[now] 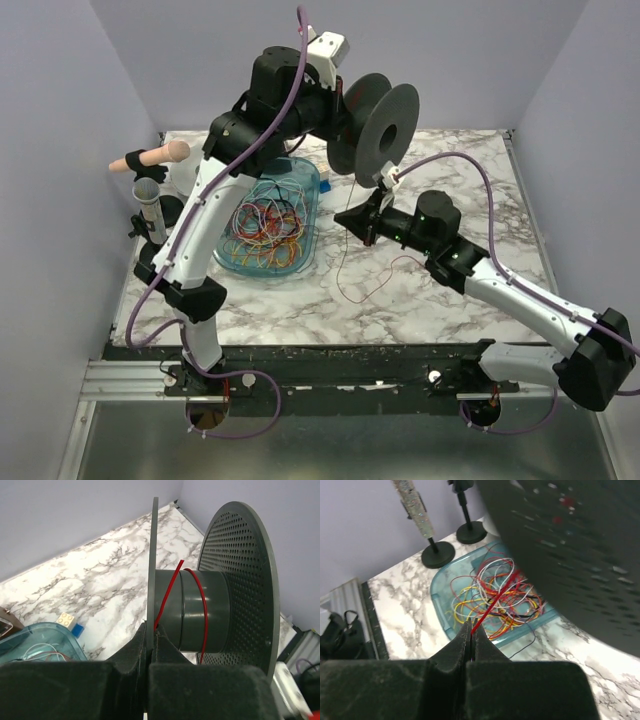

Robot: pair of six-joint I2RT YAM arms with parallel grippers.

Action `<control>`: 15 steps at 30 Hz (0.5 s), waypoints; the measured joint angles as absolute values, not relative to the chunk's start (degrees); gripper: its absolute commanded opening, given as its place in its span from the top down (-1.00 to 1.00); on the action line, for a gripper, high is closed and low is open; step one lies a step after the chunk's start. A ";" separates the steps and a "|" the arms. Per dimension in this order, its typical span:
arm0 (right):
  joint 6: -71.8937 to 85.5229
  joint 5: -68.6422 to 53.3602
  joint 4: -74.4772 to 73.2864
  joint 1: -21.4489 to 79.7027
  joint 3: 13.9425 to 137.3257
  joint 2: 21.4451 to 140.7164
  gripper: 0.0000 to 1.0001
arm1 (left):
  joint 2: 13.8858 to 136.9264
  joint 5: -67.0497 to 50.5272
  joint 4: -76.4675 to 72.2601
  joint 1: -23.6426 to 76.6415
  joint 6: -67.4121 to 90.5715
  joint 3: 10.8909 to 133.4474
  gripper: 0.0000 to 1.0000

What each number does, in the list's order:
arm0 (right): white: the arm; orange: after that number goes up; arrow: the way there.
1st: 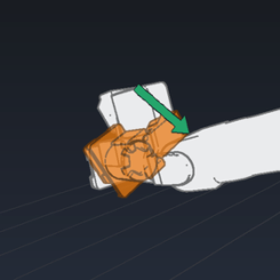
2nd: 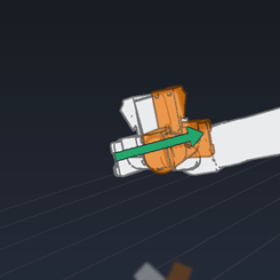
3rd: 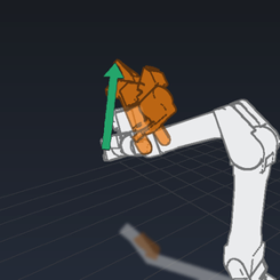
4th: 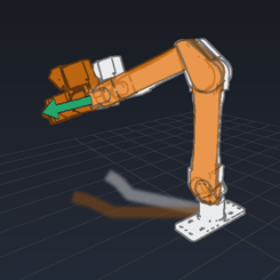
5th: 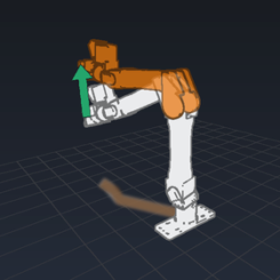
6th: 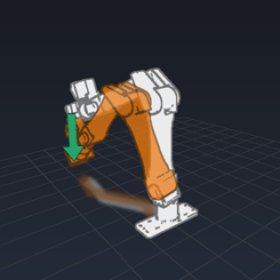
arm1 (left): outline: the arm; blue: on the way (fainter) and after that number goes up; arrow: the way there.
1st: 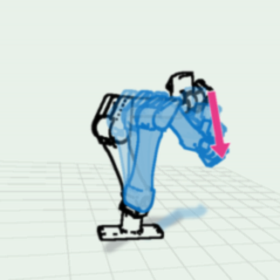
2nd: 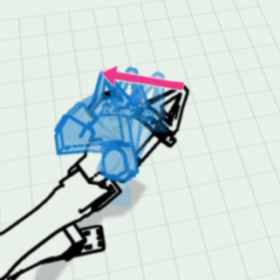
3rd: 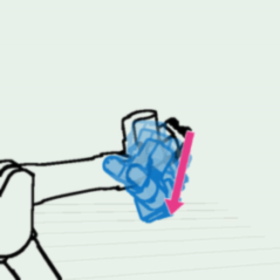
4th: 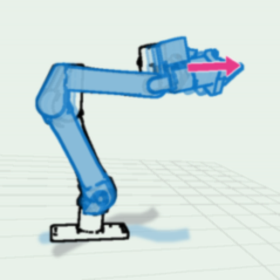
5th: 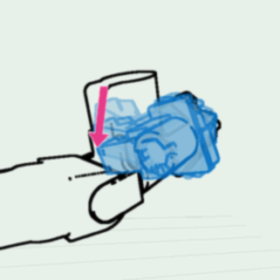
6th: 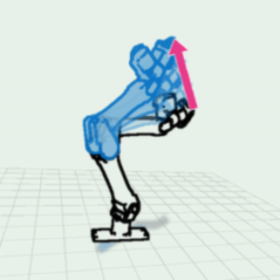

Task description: Wrap the cables

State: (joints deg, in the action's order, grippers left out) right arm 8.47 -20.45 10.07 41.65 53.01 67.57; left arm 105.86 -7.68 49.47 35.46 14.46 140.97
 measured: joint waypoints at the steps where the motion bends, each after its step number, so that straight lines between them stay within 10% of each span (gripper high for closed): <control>1: 8.43 -19.16 13.26 41.65 50.76 67.46 0.95 | 104.88 -8.56 50.30 35.48 14.55 140.92 1.00; 15: 7.81 -12.01 24.40 42.83 45.12 78.04 0.22 | 99.37 -11.49 50.02 36.21 13.93 149.71 1.00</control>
State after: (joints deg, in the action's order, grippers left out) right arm 7.81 -12.01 24.40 42.83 45.12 78.04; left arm 99.37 -11.49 50.02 36.21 13.93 149.71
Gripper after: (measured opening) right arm 0.359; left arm 0.032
